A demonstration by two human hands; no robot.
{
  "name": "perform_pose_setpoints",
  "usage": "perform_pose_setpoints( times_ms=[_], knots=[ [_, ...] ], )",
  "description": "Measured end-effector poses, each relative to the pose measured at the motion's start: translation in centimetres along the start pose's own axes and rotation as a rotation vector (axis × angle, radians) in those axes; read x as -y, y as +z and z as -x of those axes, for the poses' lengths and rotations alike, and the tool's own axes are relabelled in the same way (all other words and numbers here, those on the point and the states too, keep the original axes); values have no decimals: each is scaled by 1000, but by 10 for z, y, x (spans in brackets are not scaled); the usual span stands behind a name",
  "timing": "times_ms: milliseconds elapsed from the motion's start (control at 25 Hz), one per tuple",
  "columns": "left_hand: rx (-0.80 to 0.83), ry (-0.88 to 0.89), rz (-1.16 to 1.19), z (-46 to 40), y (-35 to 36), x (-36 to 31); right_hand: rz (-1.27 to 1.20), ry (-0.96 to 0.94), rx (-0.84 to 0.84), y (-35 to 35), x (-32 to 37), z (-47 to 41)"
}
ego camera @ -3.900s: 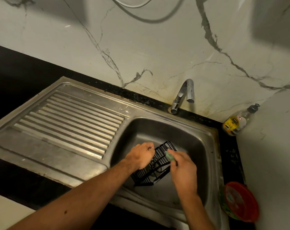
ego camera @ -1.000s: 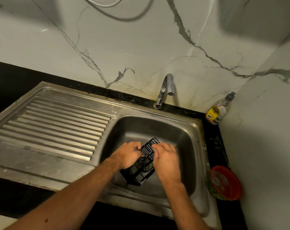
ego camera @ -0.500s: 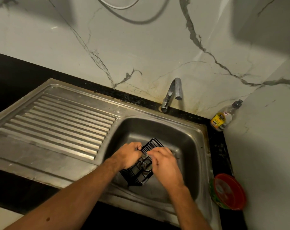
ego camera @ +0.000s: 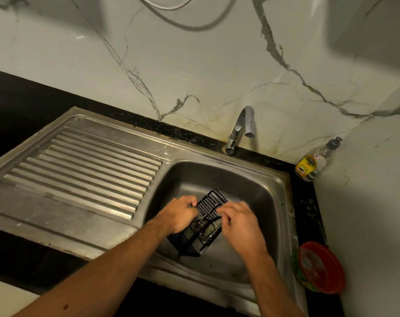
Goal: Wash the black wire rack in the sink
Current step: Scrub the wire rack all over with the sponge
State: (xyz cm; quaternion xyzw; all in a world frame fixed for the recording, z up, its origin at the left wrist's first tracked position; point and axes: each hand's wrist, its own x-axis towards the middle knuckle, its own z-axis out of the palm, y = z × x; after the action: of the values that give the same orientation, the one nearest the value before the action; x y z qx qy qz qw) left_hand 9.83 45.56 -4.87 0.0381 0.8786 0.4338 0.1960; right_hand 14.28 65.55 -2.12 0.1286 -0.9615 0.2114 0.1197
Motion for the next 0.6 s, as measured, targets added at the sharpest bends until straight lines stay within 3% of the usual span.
perform_pose_setpoints(
  times_ms=[120,360,600],
  knots=[
    [-23,-41,24,-6,0,0,27,104,-33,7,11,10],
    [-39,-39,-11,-12,-5,3,-82,-79,39,14,40,32],
    [-21,-19,3,-13,-2,9,-9,154,-63,1,6,-13]
  ],
)
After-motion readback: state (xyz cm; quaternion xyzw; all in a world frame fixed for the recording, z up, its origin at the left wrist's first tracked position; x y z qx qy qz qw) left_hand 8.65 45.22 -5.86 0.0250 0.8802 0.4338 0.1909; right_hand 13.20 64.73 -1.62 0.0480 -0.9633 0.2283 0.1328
